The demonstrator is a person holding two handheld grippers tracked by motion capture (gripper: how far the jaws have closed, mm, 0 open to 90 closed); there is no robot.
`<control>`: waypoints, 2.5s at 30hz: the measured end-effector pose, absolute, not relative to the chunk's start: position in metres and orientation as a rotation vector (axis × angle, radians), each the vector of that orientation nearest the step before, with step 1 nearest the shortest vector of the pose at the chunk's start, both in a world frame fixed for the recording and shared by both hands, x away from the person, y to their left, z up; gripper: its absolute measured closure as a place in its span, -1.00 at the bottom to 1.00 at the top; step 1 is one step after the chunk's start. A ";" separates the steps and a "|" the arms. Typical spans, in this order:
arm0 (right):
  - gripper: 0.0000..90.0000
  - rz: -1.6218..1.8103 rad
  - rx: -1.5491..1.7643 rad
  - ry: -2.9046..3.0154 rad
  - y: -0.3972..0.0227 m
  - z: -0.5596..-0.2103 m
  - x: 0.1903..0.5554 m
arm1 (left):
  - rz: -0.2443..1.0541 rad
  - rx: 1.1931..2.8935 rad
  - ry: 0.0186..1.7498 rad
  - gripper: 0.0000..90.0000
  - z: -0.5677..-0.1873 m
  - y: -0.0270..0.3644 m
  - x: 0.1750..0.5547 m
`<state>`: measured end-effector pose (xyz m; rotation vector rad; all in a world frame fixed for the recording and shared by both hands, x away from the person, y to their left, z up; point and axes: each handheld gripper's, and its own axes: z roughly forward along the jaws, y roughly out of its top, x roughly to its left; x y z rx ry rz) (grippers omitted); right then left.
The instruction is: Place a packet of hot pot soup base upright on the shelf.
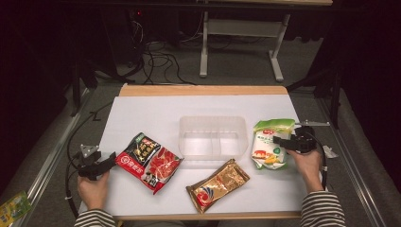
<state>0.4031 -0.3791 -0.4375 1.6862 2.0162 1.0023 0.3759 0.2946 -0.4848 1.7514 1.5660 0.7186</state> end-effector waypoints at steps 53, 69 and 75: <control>0.94 1.101 1.343 2.086 -0.337 -0.398 0.374 | 0.743 1.757 1.555 -0.07 -0.485 0.293 0.375; 0.95 1.124 1.293 2.083 -0.341 -0.377 0.360 | 0.742 1.756 1.555 -0.07 -0.485 0.293 0.375; 0.96 1.128 1.271 2.080 -0.338 -0.372 0.354 | 0.742 1.757 1.555 -0.07 -0.485 0.293 0.375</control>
